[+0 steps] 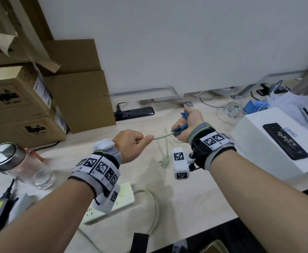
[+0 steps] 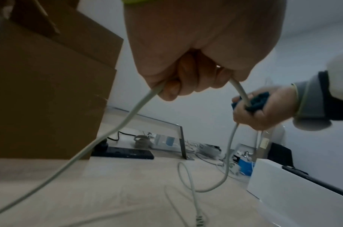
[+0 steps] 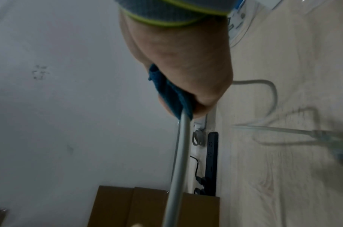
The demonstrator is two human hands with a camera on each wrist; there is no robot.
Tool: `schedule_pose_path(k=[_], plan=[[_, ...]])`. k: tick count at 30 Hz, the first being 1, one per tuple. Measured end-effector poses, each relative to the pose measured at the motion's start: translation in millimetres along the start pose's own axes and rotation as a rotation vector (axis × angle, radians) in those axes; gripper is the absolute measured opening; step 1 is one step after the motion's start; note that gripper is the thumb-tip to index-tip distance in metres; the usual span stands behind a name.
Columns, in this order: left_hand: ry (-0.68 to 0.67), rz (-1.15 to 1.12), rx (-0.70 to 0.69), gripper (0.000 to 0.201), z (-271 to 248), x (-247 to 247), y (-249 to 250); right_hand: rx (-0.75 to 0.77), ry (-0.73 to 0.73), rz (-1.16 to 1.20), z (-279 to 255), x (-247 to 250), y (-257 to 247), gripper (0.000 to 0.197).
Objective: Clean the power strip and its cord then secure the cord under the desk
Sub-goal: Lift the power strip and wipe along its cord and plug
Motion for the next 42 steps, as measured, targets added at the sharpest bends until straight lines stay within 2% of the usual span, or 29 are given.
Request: schedule_pose_path(k=[5,9,12,13,15,16,18,22,24,26,28,32,35,38,42], plan=[[-0.022,-0.029,-0.007,0.060,-4.0,16.3,-14.4,0.103,0.099,-0.083,8.7,13.5,-15.9,0.033],[-0.039,-0.067,0.130,0.059,-15.5,22.0,-68.4,0.140,0.160,-0.051,14.3,31.3,-31.9,0.047],[-0.093,0.142,0.210,0.058,-15.3,10.4,-99.1,0.184,0.107,0.014,16.5,24.6,-26.5,0.044],[-0.136,0.225,0.229,0.051,-13.9,4.7,-99.8,0.192,0.076,0.043,16.7,18.9,-21.7,0.042],[-0.229,0.236,0.210,0.026,-13.4,-9.5,-82.6,0.198,0.035,0.089,15.1,9.4,-13.8,0.042],[-0.259,0.180,0.171,0.021,-14.0,-15.6,-68.3,0.193,0.015,0.100,13.5,3.8,-10.2,0.043],[-0.258,0.052,0.082,0.022,-16.4,-24.8,-33.2,0.203,0.002,0.111,8.3,-3.9,-8.7,0.042],[-0.068,-0.240,0.035,0.021,-11.3,-32.6,6.2,0.197,-0.033,0.157,3.3,-13.0,-7.3,0.043],[0.033,-0.350,0.035,0.025,-5.6,-29.7,12.1,0.150,-0.086,0.180,2.8,-18.6,-0.6,0.046],[0.071,-0.425,0.033,0.029,-3.5,-25.7,14.8,0.090,-0.144,0.186,0.3,-21.9,9.2,0.048],[0.057,-0.420,0.026,0.034,0.4,-22.2,14.9,0.034,-0.180,0.210,-1.9,-25.1,18.1,0.051],[-0.060,-0.288,0.002,0.035,15.0,-18.4,19.9,-0.038,-0.204,0.332,-6.2,-28.5,32.7,0.048],[-0.048,-0.252,0.045,0.040,22.0,-16.5,24.8,-0.071,-0.197,0.263,-5.9,-27.9,40.9,0.048],[0.001,-0.209,0.021,0.038,15.7,-15.9,30.7,-0.032,-0.121,0.149,-4.3,-27.3,33.2,0.046],[-0.047,-0.040,-0.013,0.056,-0.6,-10.4,11.2,0.057,0.008,0.068,1.8,-15.5,4.0,0.040]])
Point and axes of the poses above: each hand's wrist, its own z-axis towards the middle knuckle, its own x-axis out of the back of the hand, y = z × x, the point moved 4 cm from there along z, towards the middle knuckle, and after that the axes turned 11 degrees about z, right-handed, at the moved point
